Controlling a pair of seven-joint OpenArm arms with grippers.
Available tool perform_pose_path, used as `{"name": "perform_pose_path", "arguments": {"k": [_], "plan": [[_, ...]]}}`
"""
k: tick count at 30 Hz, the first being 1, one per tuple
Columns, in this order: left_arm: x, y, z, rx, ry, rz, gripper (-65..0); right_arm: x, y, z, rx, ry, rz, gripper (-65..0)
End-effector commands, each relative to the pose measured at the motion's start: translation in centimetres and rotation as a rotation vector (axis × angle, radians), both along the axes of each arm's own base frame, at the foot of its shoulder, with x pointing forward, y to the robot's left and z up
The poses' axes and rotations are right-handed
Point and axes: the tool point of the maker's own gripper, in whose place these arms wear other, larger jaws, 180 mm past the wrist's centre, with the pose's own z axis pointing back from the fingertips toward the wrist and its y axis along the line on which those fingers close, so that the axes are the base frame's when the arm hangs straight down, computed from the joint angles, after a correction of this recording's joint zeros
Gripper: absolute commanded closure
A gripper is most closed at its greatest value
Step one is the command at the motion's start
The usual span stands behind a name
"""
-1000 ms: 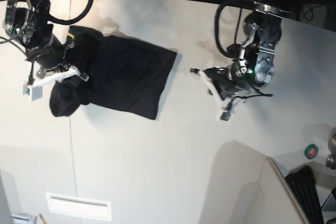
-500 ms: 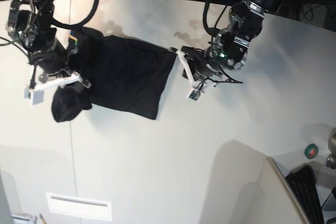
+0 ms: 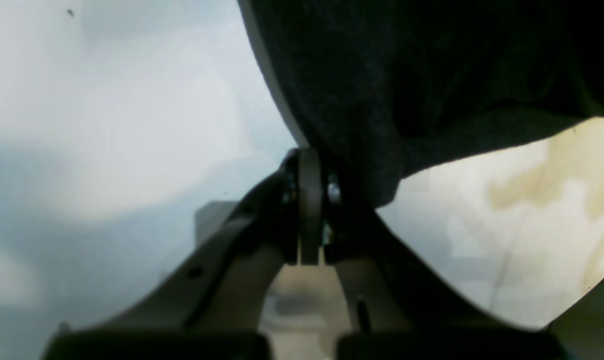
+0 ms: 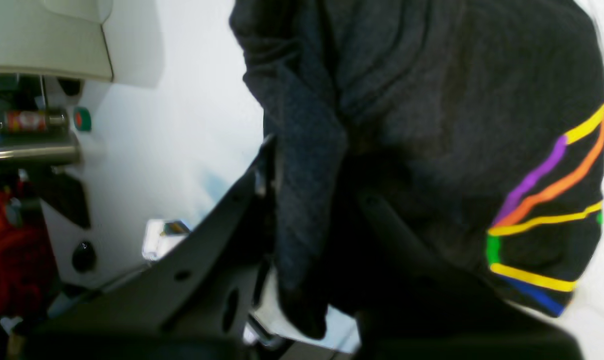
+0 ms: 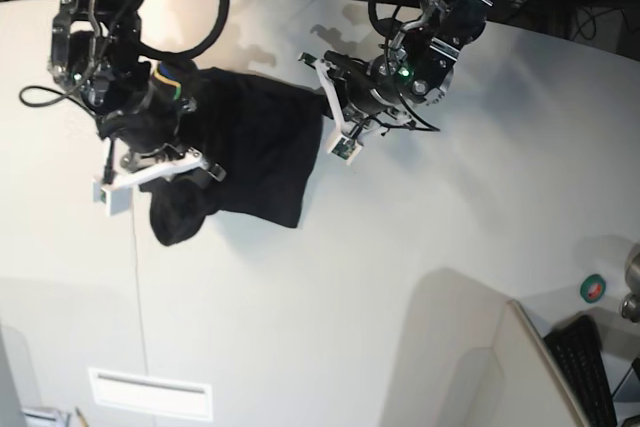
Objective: Layout the t-shirt on the table in an organized manner, then fold the t-shirt properly
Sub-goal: 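Release the left gripper and fold the held end over with the right gripper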
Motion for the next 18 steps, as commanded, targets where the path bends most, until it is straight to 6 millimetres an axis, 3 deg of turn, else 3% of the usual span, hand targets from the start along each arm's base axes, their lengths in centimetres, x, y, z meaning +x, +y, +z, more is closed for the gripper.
{"name": "perform_pose_path", "arguments": {"k": [1,6,11,18], "plan": [[0.1,-0.1,0.3,0.001,-0.004,-0.004,0.0,1.1,0.5,1.4,0.016,-0.051,0.004,0.0],[0.9,0.3,2.0,-0.016,-0.053,0.006,0.0,2.4,0.2,0.4,0.004,-0.059,-0.035,0.0],[2.8,7.9,3.6,0.037,-0.113,0.192,0.0,2.4,-0.7,-1.7,-0.020,-0.034,-0.072,0.0],[2.3,19.2,6.5,0.154,-0.188,0.437,0.0,2.9,0.4,-3.6,0.004,0.014,-0.083,0.0]]}}
